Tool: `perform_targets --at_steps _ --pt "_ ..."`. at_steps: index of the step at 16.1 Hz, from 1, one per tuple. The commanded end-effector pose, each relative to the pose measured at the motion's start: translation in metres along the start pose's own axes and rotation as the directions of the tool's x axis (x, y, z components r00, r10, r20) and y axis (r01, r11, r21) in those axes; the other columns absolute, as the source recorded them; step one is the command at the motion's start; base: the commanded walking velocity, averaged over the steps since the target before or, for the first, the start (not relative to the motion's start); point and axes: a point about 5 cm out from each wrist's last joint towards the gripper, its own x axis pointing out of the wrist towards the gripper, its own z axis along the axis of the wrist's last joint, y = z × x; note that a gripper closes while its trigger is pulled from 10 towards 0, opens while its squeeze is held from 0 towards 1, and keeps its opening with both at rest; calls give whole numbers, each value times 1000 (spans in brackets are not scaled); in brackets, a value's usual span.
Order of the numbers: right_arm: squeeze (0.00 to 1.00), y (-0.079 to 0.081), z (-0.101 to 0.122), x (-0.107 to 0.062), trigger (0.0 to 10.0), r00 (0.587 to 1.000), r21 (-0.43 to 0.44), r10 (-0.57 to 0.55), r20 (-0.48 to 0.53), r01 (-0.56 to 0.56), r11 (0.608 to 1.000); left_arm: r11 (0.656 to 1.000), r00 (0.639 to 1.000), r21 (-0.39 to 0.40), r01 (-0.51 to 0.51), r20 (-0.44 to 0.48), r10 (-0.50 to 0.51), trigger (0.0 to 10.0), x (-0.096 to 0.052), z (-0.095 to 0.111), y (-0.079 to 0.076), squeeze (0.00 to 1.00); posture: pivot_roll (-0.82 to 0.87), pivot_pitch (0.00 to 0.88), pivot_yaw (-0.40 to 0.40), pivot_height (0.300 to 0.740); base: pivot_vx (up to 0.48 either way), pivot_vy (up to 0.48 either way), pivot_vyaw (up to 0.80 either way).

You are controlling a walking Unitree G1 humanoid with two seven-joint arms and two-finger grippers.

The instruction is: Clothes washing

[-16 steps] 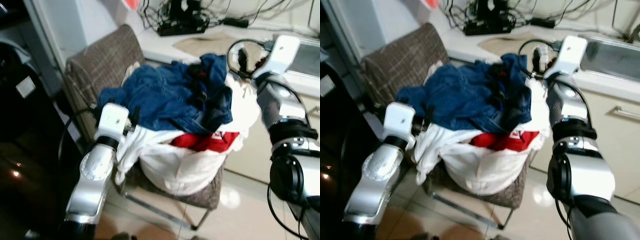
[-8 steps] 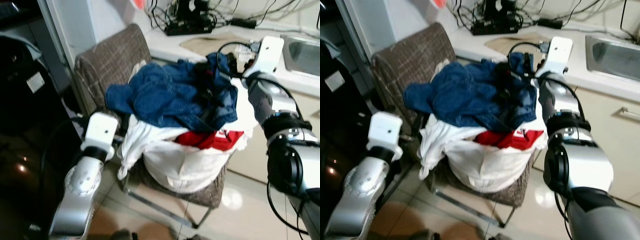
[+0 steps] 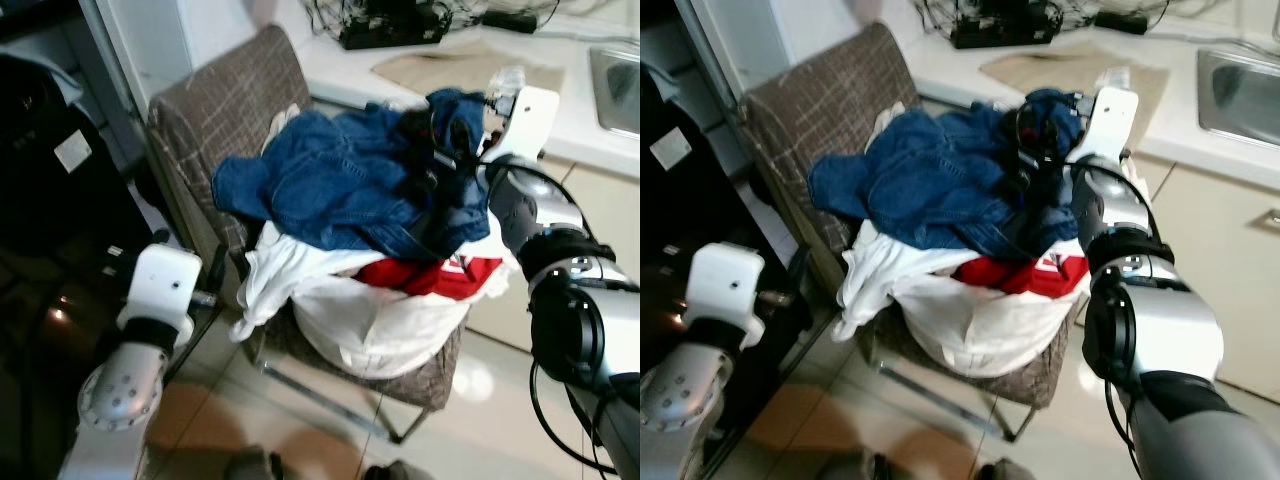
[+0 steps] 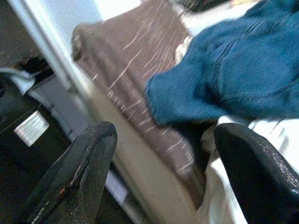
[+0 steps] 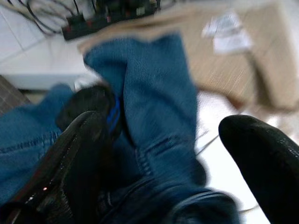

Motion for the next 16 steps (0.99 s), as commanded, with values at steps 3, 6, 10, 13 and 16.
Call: perform_targets --at_steps 3,6,10,13,16 --pt "0 5 -3 0 10000 1000 -18 10 -17 -10 1000 1000 999 25 -12 -29 13 10000 -13 4 7 0 352 198 14 723 0 0 0" --pt "0 21 -6 1 10000 995 -97 81 -52 -86 992 1000 997 17 -24 -74 25 10000 -27 6 5 0 375 232 -3 723 0 0 0" --pt "0 40 1 1 10000 989 -211 144 -22 -145 967 998 994 6 -63 -86 63 10000 -31 10 6 0 372 239 -36 723 0 0 0" --pt "0 50 7 1 10000 981 -218 192 3 -187 958 998 994 0 -60 -88 60 10000 -29 9 2 0 347 234 -54 723 0 0 0" --pt "0 62 16 0 10000 962 -169 266 64 -253 953 997 995 1 -71 -72 71 10000 -22 12 3 0 344 225 -65 723 0 0 0"
